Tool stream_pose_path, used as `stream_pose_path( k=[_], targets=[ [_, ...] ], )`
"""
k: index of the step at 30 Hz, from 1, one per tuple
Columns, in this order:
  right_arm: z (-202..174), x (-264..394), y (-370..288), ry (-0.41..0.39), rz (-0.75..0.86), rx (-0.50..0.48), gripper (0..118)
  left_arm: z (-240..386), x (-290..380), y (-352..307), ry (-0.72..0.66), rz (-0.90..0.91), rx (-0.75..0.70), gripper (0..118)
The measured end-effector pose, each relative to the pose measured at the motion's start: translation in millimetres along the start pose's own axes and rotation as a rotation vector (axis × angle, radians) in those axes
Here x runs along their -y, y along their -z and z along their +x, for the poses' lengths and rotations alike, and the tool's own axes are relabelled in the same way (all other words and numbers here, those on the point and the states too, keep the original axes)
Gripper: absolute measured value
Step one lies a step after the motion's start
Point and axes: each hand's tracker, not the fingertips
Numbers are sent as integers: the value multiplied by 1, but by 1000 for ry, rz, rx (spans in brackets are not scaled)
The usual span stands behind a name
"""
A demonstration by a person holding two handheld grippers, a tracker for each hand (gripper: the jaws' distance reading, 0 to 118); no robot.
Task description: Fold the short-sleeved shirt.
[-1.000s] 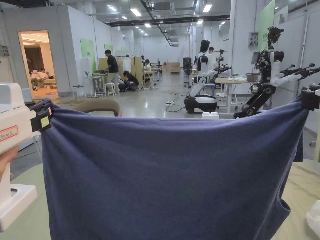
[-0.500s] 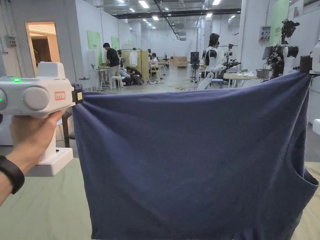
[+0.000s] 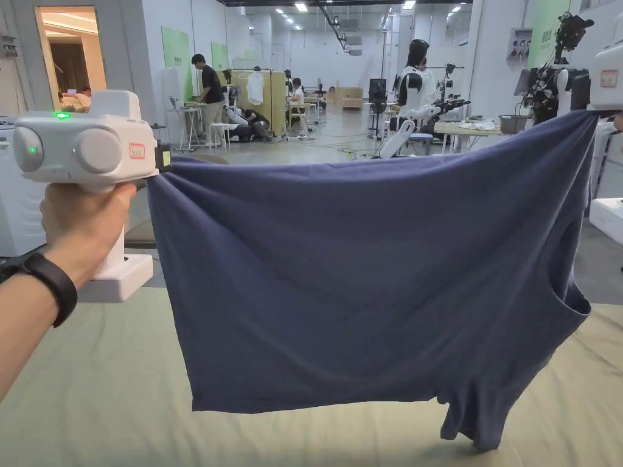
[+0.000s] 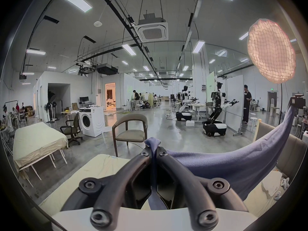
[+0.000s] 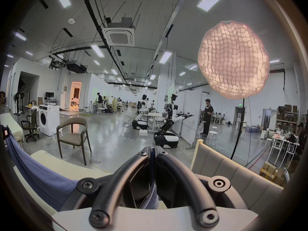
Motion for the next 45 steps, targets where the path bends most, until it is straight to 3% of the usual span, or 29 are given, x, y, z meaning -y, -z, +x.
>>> stream_pose_path(
  k=[3,7,10,14,19,24,31,37,43,45],
  targets=[
    [0,40,11,52,-60,-33,1,3,34,8,31,-60,21,0],
    [1,94,15,54,-148,-60,1,6,85,5,13,-131,44,0],
    [5,128,8,58,-193,-73,1,10,116,-6,18,-177,68,0],
    [20,163,-28,124,-228,-108,1,10,144,-34,14,-207,98,0],
    [52,227,-114,112,-227,-163,1,3,202,-114,-119,-206,174,0],
    [81,318,-218,156,-306,-181,1,-11,290,-198,-131,-266,210,0],
    [109,426,-362,295,-477,-148,1,-27,380,-336,-189,-400,163,0],
    [108,475,-424,352,-612,-125,1,-41,428,-380,-252,-533,131,0],
    [100,497,-429,297,-664,-113,1,-40,447,-384,-208,-624,123,0],
    [98,500,-427,253,-682,-106,14,-42,449,-381,-191,-643,129,5]
  ],
)
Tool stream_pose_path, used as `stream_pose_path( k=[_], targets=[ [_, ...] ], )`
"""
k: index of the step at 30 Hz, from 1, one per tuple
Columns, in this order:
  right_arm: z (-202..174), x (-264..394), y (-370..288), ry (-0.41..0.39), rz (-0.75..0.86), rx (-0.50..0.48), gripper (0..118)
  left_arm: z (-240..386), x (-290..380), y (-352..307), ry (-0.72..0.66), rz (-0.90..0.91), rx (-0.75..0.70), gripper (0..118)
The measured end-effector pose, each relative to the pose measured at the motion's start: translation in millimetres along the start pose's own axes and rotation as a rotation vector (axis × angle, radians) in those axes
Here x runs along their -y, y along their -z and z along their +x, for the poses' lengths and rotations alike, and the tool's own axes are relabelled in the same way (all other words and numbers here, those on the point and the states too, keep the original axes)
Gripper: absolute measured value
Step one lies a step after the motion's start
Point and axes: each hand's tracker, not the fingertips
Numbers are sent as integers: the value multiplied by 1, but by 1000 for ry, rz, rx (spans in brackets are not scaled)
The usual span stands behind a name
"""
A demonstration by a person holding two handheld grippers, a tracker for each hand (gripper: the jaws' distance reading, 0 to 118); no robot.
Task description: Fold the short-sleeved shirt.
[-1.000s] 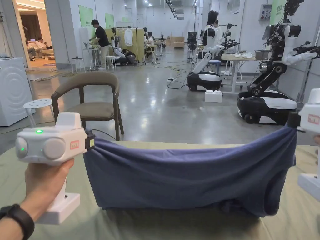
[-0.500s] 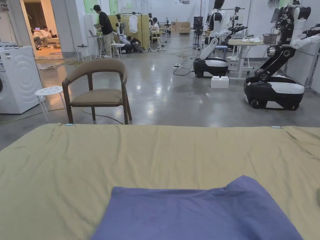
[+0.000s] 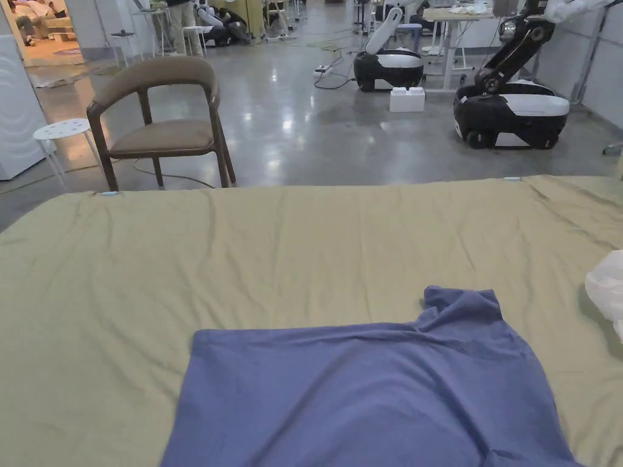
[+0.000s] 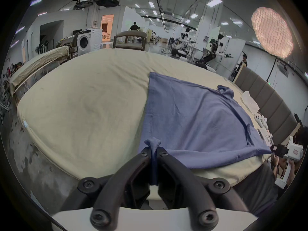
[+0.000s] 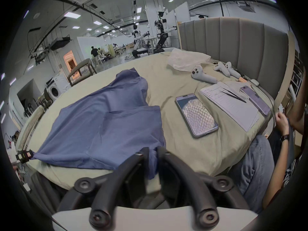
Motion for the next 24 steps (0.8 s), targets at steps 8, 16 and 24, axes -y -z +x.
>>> stream_pose_path(
  k=[8,16,24],
  targets=[
    [-6,-8,-14,-62,18,-39,75,11,-13,-26,94,137,-79,84],
    [-53,-53,-68,-104,281,-183,76,78,-49,-107,262,476,-5,83],
    [-90,-75,-99,-186,416,-241,51,104,-71,-152,228,614,26,35]
  ],
)
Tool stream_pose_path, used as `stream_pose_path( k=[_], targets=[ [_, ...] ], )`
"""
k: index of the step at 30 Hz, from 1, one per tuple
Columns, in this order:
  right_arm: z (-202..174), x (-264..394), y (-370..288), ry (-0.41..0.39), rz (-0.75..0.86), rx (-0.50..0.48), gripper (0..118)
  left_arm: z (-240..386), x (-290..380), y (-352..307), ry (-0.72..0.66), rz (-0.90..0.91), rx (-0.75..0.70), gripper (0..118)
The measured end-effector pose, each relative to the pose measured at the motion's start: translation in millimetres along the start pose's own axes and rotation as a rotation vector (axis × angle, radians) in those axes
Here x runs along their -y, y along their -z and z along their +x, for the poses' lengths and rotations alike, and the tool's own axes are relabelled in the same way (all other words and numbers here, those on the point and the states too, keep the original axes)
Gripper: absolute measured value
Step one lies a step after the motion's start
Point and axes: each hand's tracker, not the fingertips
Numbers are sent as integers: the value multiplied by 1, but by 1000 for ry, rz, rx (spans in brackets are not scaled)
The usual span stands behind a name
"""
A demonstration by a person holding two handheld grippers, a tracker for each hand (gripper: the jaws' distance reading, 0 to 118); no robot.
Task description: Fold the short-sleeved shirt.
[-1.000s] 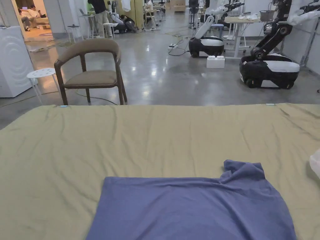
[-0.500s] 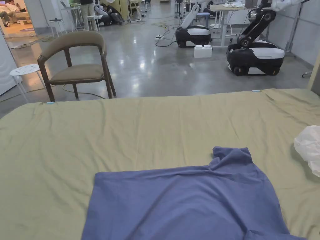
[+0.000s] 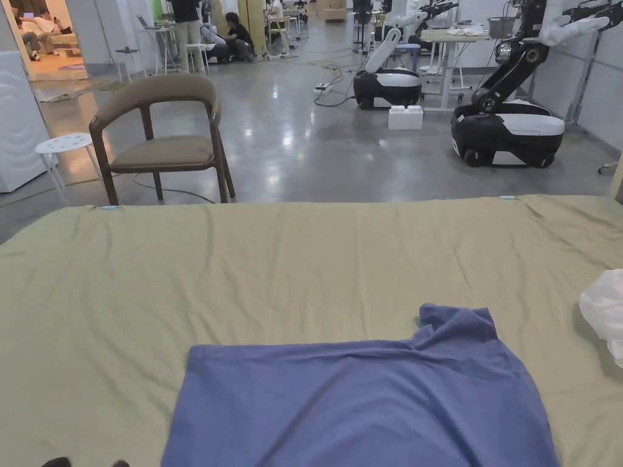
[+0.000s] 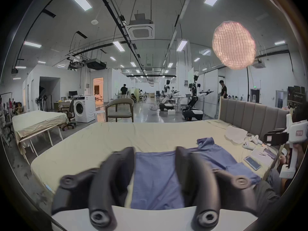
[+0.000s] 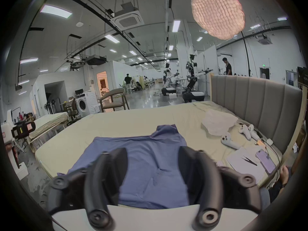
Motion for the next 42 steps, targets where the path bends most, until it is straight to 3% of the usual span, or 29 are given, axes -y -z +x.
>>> stream_pose_path(
  k=[1,3,4,5,14,20,23,24,25,29,34,37,42],
  targets=[
    [-4,0,0,-13,7,-2,45,1,-3,1,6,-1,2,31],
    [-11,0,3,-52,0,18,10,4,-4,1,28,9,-16,16],
    [-14,1,4,-75,-5,29,1,5,-4,1,31,12,-13,11],
    [-15,2,6,-88,-29,27,0,4,-3,2,31,11,-11,1],
    [-18,2,7,-81,-33,12,0,-3,-3,6,27,-33,2,0],
    [-18,8,7,-88,-54,8,0,-31,29,20,-29,-211,-3,0],
    [-11,19,9,-56,-82,3,0,-51,66,35,-108,-345,15,46],
    [-9,22,9,-44,-90,2,0,-58,78,40,-159,-393,13,57],
    [-8,24,9,-34,-98,4,0,-66,93,46,-208,-423,-6,59],
    [0,30,9,-13,-135,13,0,-86,140,70,-217,-625,-68,59],
    [12,37,8,47,-179,43,0,-93,181,91,-297,-846,17,59],
    [18,39,4,61,-186,73,0,-91,190,96,-280,-859,-20,59],
    [32,45,0,82,-208,126,0,-93,194,108,-279,-914,-2,39]
  ],
)
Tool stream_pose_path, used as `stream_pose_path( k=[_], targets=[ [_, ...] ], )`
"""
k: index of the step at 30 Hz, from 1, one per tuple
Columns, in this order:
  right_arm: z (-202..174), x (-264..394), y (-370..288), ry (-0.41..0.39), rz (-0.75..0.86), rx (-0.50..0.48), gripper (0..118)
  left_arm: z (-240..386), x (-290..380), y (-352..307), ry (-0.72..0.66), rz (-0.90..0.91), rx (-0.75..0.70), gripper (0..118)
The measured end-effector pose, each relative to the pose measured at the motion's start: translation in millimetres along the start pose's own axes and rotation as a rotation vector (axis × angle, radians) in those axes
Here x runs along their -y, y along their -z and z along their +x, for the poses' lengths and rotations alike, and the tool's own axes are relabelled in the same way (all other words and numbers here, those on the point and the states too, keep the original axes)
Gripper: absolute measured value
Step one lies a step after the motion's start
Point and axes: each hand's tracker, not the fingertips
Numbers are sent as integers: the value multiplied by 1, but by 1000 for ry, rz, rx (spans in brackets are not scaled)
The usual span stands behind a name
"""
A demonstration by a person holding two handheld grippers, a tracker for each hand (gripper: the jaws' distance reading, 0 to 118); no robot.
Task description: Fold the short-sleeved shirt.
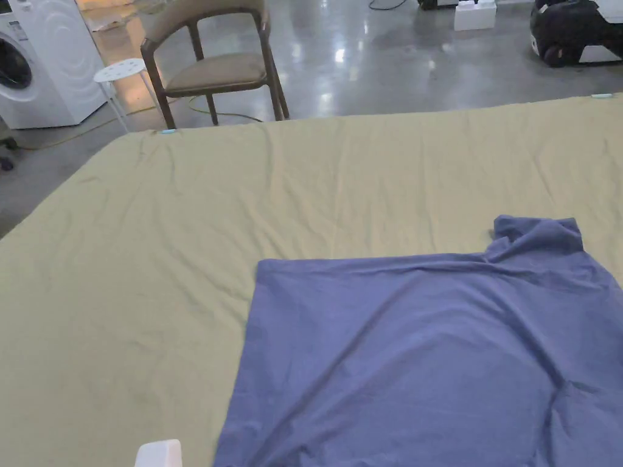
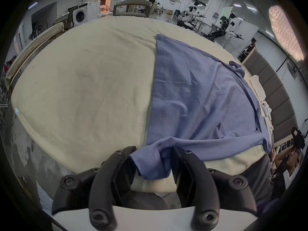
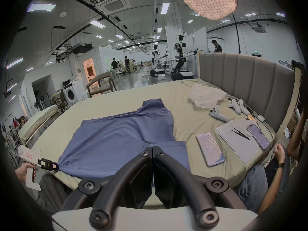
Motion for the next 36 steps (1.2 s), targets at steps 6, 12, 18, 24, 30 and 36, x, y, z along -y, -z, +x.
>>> stream_pose_path(
  k=[6,12,18,24,30,36],
  targets=[
    [23,10,3,21,-73,100,7,12,-3,5,90,-27,11,4],
    [54,45,48,32,-335,149,75,34,-3,13,249,-68,-94,4],
    [76,73,100,114,-554,136,68,30,-2,9,197,-61,-69,4],
    [75,66,99,73,-510,96,4,32,-2,9,194,-59,-70,5],
    [57,43,74,-1,-425,102,4,40,-4,-20,181,32,-36,3],
    [50,-25,103,-6,-288,28,4,42,-80,-39,107,220,80,3]
  ],
)
